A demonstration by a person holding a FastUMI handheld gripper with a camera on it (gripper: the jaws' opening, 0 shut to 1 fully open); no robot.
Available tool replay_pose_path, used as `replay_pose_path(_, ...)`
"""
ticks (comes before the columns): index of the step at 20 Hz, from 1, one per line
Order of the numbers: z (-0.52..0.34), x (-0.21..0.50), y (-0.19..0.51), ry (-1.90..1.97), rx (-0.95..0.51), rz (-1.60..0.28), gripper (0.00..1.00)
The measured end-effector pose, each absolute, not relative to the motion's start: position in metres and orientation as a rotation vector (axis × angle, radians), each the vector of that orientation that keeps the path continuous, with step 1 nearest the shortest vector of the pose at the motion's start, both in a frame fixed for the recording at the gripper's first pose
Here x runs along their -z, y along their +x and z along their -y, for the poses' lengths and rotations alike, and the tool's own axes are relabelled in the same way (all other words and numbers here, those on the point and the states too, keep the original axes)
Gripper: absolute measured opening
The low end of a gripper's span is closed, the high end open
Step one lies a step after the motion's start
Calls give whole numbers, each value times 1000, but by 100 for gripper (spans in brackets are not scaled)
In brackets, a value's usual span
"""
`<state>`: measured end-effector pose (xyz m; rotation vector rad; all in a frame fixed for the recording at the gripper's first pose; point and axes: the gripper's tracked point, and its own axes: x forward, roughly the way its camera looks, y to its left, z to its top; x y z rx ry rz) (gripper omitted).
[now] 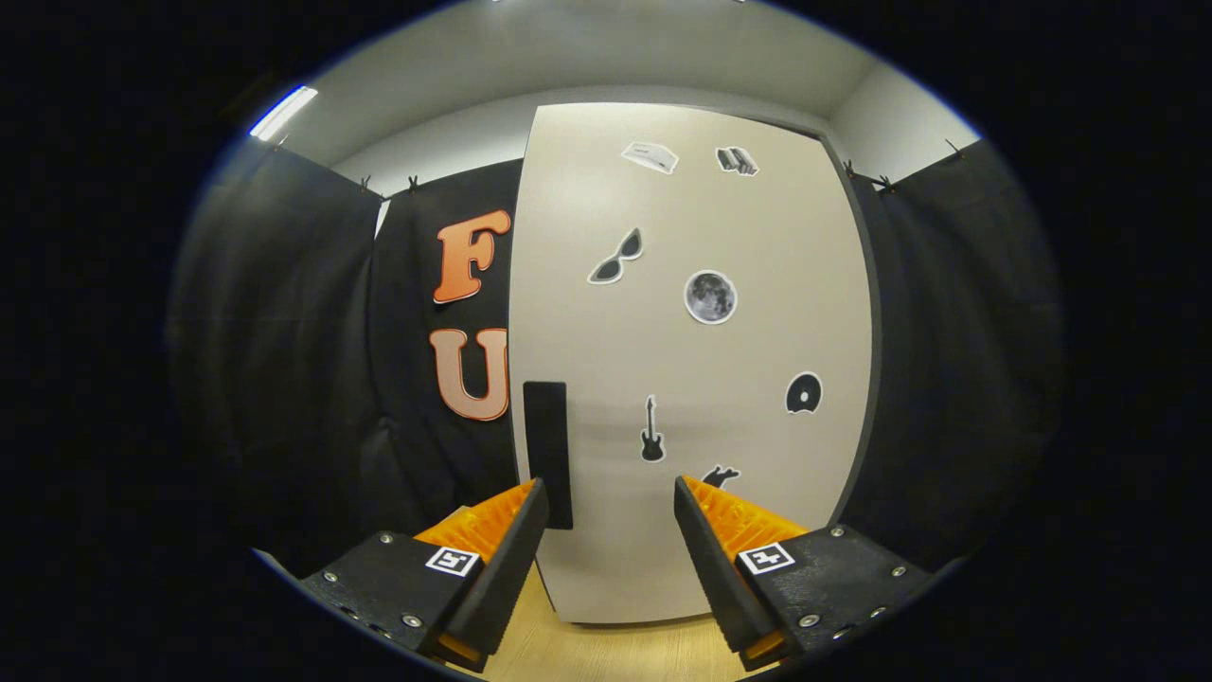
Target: Open the shoe cabinet door, grab the shoes and put them into the shoe cabinet, then close the shoe cabinet door.
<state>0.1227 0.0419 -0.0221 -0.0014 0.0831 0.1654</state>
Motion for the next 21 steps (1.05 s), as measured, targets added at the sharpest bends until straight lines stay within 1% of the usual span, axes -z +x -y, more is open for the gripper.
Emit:
replay_pose_path(15, 22, 8, -2, -13, -13, -74, 85)
replay_pose_path(21, 34, 6, -21, -16, 27, -62, 84)
